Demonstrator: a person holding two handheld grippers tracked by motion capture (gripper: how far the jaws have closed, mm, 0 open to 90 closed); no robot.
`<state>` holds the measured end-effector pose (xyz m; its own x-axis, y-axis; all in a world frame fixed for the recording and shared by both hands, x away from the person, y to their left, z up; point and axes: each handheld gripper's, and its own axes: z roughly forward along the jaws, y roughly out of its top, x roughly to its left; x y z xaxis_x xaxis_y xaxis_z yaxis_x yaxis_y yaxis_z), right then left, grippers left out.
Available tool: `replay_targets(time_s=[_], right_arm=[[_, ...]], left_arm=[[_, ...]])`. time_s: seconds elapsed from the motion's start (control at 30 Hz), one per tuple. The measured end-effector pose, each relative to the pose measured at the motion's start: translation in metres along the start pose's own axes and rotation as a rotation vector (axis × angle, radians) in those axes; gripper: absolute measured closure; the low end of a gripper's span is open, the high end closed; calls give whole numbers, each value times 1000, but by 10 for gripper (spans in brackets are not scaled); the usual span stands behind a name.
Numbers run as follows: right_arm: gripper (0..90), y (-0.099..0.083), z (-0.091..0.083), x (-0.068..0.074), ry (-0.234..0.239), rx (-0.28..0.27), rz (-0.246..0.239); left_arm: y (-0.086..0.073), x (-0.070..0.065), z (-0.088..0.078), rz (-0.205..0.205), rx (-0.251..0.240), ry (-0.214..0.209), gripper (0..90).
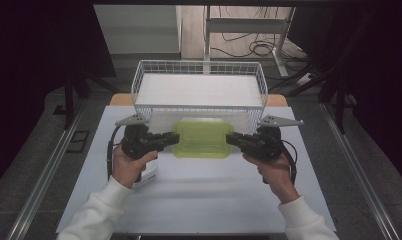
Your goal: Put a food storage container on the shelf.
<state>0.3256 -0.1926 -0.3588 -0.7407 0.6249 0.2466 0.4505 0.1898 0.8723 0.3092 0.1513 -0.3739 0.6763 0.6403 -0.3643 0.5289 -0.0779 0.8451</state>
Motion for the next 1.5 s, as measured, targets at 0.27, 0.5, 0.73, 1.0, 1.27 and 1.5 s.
replay_targets(time_s=[0.27,0.5,0.73,1.0,1.27,1.5], right_arm=[[787,27,11,-15,-5,17,13],[788,42,20,-24,-16,22,15],[788,49,22,-27,-20,24,21],[788,63,22,-34,-11,25,38],[789,85,31,-45,-16,34,50],[790,104,43,-56,-16,56,59]], left_arm=[[31,15,5,-5,27,5,794],[45,24,10,-6,46,20,796],[53,29,12,0,50,15,796],[69,33,14,-13,45,11,796],[91,45,18,-25,51,30,797],[104,59,23,-42,45,35,798]])
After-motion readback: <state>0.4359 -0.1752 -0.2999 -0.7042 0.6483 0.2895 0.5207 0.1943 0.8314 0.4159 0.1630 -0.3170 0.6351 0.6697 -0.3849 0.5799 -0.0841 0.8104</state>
